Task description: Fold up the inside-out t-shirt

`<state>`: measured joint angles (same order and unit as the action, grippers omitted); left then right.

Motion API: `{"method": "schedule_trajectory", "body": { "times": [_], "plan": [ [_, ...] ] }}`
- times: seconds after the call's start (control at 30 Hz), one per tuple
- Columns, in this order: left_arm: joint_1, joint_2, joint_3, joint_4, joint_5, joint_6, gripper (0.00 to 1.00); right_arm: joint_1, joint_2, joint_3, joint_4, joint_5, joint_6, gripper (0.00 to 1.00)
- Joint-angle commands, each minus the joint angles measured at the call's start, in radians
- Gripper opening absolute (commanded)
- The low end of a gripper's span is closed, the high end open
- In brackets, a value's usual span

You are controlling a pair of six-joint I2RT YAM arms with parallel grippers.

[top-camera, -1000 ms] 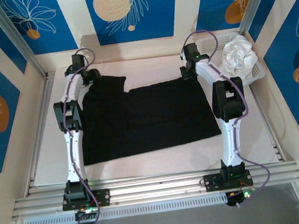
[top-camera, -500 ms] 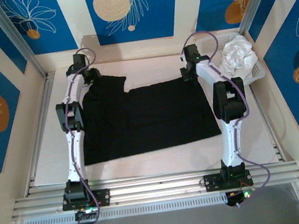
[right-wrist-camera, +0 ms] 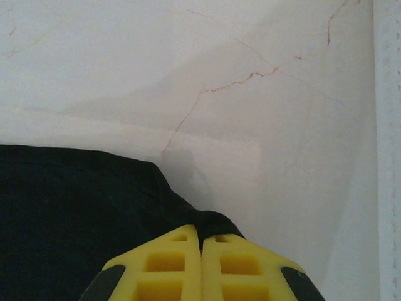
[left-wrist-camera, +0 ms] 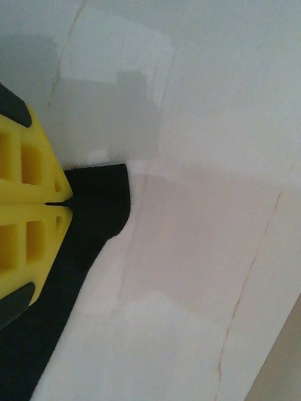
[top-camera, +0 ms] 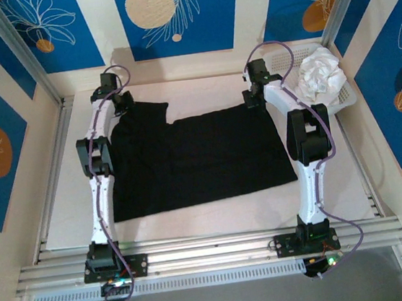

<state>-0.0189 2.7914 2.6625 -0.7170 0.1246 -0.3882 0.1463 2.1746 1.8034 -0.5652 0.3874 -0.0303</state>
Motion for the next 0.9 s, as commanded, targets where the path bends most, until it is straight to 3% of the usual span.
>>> {"method": "schedule_trajectory", "body": {
  "times": [0.0, 0.17, 0.47, 0.73, 0.87],
  "plan": [
    [0.007, -0.039, 0.019, 0.026, -0.024, 0.0, 0.0, -0.018, -0.061, -0.009, 0.028, -0.038, 0.023, 0.0],
    [0.016, -0.211, -0.116, 0.114, 0.02, 0.008, 0.0, -0.043, -0.079, -0.024, 0.063, -0.071, 0.003, 0.0],
    [0.016, -0.793, -0.94, 0.516, 0.058, -0.061, 0.0, -0.077, -0.231, -0.245, 0.206, -0.105, -0.049, 0.0],
    [0.014, -1.27, -1.53, 0.735, 0.095, -0.197, 0.0, -0.082, -0.41, -0.493, 0.295, -0.113, -0.005, 0.0],
    [0.013, -1.475, -1.75, 0.743, 0.077, -0.242, 0.0, -0.08, -0.495, -0.6, 0.293, -0.11, 0.051, 0.0]
  ]
}}
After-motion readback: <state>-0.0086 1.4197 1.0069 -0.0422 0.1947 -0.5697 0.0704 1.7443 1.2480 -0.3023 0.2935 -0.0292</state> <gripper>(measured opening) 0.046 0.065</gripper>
